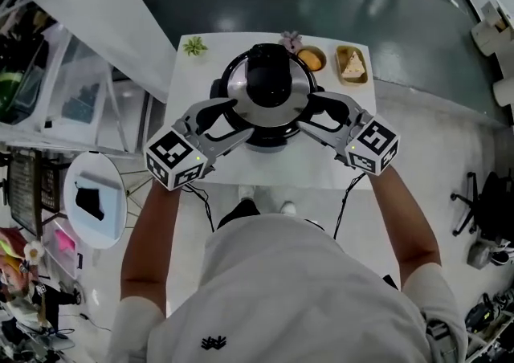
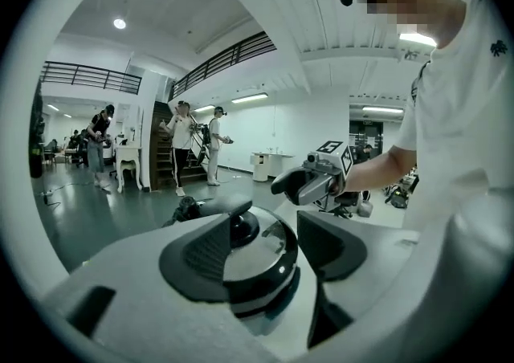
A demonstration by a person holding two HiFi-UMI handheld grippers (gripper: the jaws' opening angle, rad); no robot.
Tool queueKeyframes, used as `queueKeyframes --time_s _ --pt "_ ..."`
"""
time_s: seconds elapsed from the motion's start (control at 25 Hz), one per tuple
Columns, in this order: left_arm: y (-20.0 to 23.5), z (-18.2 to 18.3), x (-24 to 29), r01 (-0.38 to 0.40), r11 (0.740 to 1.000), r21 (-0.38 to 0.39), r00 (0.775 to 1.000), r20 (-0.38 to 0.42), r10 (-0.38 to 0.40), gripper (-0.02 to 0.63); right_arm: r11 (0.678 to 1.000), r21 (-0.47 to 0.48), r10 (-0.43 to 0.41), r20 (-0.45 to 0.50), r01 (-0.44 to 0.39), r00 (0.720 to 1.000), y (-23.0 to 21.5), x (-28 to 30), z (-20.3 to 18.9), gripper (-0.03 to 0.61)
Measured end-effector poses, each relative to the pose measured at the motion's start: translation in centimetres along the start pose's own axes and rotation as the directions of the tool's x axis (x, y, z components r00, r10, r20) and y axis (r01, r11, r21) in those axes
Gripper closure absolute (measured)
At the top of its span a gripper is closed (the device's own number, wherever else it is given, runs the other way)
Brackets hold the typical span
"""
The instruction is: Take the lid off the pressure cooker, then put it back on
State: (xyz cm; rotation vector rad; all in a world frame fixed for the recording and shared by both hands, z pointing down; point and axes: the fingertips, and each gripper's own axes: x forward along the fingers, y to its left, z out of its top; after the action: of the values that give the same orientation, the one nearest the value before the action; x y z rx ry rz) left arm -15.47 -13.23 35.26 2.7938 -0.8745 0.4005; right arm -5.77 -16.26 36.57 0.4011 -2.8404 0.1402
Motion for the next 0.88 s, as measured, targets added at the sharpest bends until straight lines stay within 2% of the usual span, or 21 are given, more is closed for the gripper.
queueKeyframes --time_s 0.44,0.88 --pt "6.5 0.4 4.1 0.142 0.989 0.042 0.989 -0.05 -0.14 0.322 1.0 -0.001 0.0 -0.061 0.0 0.998 -5.3 5.6 0.6 0.265" --pt "6.7 -0.8 7.1 0.269 0.959 0.084 0.957 -0.136 -0.257 0.319 0.995 -0.044 0.08 -0.115 -0.086 0.99 -5.2 8.3 0.3 0.265"
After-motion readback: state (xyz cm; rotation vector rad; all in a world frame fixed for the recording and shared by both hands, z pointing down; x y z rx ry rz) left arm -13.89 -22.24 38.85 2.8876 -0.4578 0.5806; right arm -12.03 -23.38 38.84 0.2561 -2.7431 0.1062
